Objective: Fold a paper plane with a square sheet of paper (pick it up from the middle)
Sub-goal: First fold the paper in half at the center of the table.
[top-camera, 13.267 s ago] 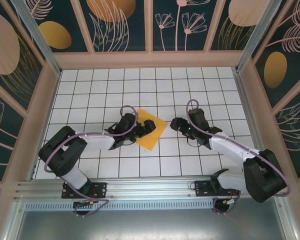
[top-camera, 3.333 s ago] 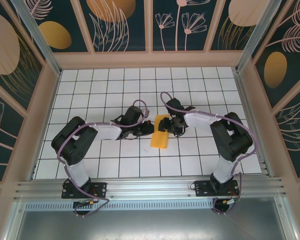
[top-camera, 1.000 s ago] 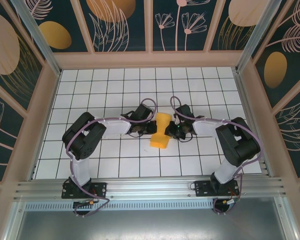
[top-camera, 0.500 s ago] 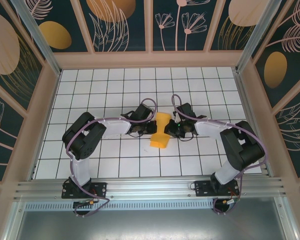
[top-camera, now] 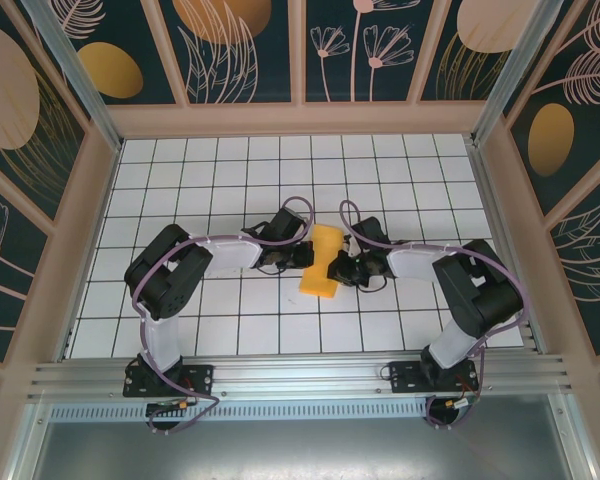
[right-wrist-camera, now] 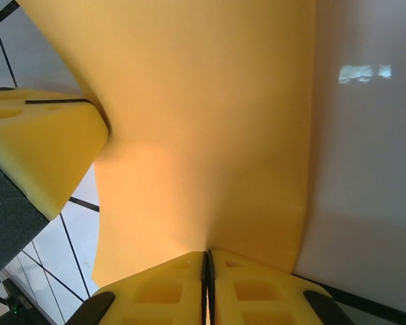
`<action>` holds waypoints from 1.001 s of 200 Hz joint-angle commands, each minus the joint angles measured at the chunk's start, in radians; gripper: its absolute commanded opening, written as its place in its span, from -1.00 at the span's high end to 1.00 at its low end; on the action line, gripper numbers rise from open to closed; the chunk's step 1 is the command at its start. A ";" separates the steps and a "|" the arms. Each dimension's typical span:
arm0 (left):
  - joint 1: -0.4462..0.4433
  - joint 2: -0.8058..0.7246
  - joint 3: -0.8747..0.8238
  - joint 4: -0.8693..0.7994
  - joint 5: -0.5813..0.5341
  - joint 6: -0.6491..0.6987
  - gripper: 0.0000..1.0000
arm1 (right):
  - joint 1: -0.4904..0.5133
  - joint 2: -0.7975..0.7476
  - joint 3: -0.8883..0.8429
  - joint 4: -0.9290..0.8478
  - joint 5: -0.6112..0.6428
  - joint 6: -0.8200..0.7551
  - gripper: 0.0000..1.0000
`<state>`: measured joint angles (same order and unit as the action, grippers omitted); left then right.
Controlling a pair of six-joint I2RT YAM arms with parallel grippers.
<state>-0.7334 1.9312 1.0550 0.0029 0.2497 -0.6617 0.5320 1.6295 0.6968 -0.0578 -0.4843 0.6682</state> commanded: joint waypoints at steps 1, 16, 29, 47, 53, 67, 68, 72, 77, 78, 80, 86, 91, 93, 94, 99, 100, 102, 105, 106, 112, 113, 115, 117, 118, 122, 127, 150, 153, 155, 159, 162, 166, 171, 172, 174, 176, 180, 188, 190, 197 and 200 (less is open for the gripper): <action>-0.006 0.049 -0.036 -0.081 -0.051 0.014 1.00 | 0.030 -0.076 0.020 -0.050 0.030 -0.006 0.70; -0.006 0.046 -0.041 -0.080 -0.053 0.017 1.00 | 0.044 -0.105 0.003 -0.018 0.002 0.010 0.69; -0.006 0.046 -0.040 -0.084 -0.054 0.020 1.00 | 0.057 -0.101 -0.019 0.008 -0.014 0.030 0.70; -0.005 0.044 -0.040 -0.086 -0.055 0.019 1.00 | 0.076 -0.073 -0.048 0.049 -0.023 0.053 0.71; -0.006 0.044 -0.040 -0.084 -0.055 0.018 1.00 | 0.081 -0.061 -0.055 0.053 -0.024 0.055 0.72; -0.006 0.043 -0.041 -0.084 -0.055 0.018 1.00 | 0.089 -0.037 -0.077 0.059 -0.003 0.064 0.72; -0.006 0.043 -0.041 -0.084 -0.055 0.018 1.00 | 0.088 -0.036 -0.078 0.061 -0.002 0.065 0.72; -0.006 0.042 -0.041 -0.084 -0.055 0.017 1.00 | 0.088 -0.030 -0.084 0.063 -0.003 0.066 0.72; -0.006 0.042 -0.040 -0.084 -0.056 0.017 1.00 | 0.088 -0.024 -0.091 0.068 0.001 0.066 0.73; -0.005 0.043 -0.041 -0.084 -0.056 0.016 1.00 | 0.089 -0.022 -0.092 0.069 0.001 0.066 0.73; -0.005 0.043 -0.041 -0.084 -0.055 0.016 1.00 | 0.088 -0.022 -0.094 0.070 0.002 0.067 0.73; -0.006 0.043 -0.041 -0.083 -0.055 0.016 1.00 | 0.089 -0.017 -0.099 0.074 0.003 0.064 0.73; -0.006 0.043 -0.041 -0.083 -0.055 0.016 1.00 | 0.088 -0.015 -0.101 0.073 0.003 0.065 0.73; -0.006 0.044 -0.041 -0.081 -0.055 0.016 1.00 | 0.088 -0.015 -0.101 0.074 0.003 0.064 0.73; -0.006 0.043 -0.041 -0.081 -0.055 0.016 1.00 | 0.089 -0.015 -0.100 0.073 0.003 0.063 0.73; -0.006 0.044 -0.041 -0.081 -0.055 0.015 1.00 | 0.089 -0.017 -0.100 0.069 0.002 0.061 0.73; -0.006 0.044 -0.040 -0.081 -0.055 0.015 1.00 | 0.088 -0.017 -0.099 0.069 0.002 0.061 0.73; -0.006 0.045 -0.040 -0.081 -0.055 0.016 1.00 | 0.089 -0.019 -0.099 0.067 0.003 0.062 0.73; -0.005 0.046 -0.040 -0.083 -0.055 0.016 1.00 | 0.088 -0.025 -0.096 0.064 0.001 0.062 0.73; -0.006 0.046 -0.040 -0.083 -0.055 0.016 1.00 | 0.089 -0.026 -0.096 0.062 0.001 0.063 0.73; -0.006 0.048 -0.038 -0.084 -0.055 0.016 1.00 | 0.089 -0.040 -0.089 0.054 -0.003 0.063 0.72; -0.006 0.048 -0.038 -0.084 -0.055 0.017 1.00 | 0.089 -0.043 -0.088 0.053 -0.004 0.064 0.72; -0.006 0.048 -0.037 -0.085 -0.055 0.017 1.00 | 0.090 -0.050 -0.084 0.049 -0.006 0.064 0.72; -0.005 0.048 -0.037 -0.085 -0.055 0.017 1.00 | 0.092 -0.057 -0.081 0.044 -0.005 0.065 0.72; -0.006 0.047 -0.036 -0.086 -0.055 0.017 1.00 | 0.093 -0.061 -0.078 0.043 -0.005 0.065 0.72; -0.005 0.047 -0.036 -0.088 -0.055 0.017 1.00 | 0.097 -0.080 -0.070 0.036 -0.002 0.063 0.71; -0.006 0.046 -0.036 -0.087 -0.055 0.017 1.00 | 0.103 -0.099 -0.059 0.026 0.004 0.063 0.71; -0.006 0.043 -0.030 -0.091 -0.058 0.018 1.00 | 0.113 -0.164 -0.078 0.054 0.002 0.070 0.69; -0.006 0.043 -0.028 -0.091 -0.058 0.018 1.00 | 0.111 -0.165 -0.087 0.061 -0.002 0.076 0.69; -0.006 0.043 -0.029 -0.092 -0.059 0.018 1.00 | 0.111 -0.163 -0.092 0.066 -0.003 0.080 0.69; -0.006 0.042 -0.026 -0.093 -0.059 0.020 1.00 | 0.110 -0.159 -0.104 0.078 -0.008 0.088 0.69; -0.006 0.043 -0.025 -0.095 -0.059 0.020 1.00 | 0.111 -0.154 -0.111 0.087 -0.014 0.093 0.70; -0.006 0.043 -0.023 -0.096 -0.059 0.022 1.00 | 0.112 -0.146 -0.122 0.100 -0.019 0.098 0.71; -0.006 0.043 -0.021 -0.098 -0.059 0.023 1.00 | 0.114 -0.138 -0.135 0.114 -0.025 0.105 0.71; -0.006 0.044 -0.021 -0.098 -0.059 0.023 1.00 | 0.114 -0.135 -0.137 0.116 -0.027 0.107 0.71; -0.006 0.042 -0.020 -0.099 -0.059 0.023 1.00 | 0.116 -0.133 -0.142 0.120 -0.028 0.110 0.71; -0.006 0.043 -0.021 -0.099 -0.061 0.022 1.00 | 0.118 -0.130 -0.146 0.125 -0.029 0.113 0.72; -0.006 0.043 -0.021 -0.100 -0.061 0.023 1.00 | 0.121 -0.123 -0.155 0.133 -0.029 0.118 0.72; -0.006 0.041 -0.022 -0.100 -0.061 0.023 1.00 | 0.126 -0.115 -0.172 0.147 -0.028 0.121 0.72; -0.006 0.041 -0.022 -0.098 -0.061 0.023 1.00 | 0.128 -0.113 -0.175 0.150 -0.027 0.122 0.72; -0.006 0.040 -0.024 -0.098 -0.061 0.022 1.00 | 0.128 -0.108 -0.189 0.157 -0.022 0.125 0.72; -0.006 0.040 -0.025 -0.097 -0.061 0.022 1.00 | 0.127 -0.109 -0.195 0.161 -0.017 0.126 0.72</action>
<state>-0.7334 1.9308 1.0531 0.0063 0.2485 -0.6579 0.6441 1.4963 0.5552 0.0647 -0.4965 0.7601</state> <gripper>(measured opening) 0.058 0.142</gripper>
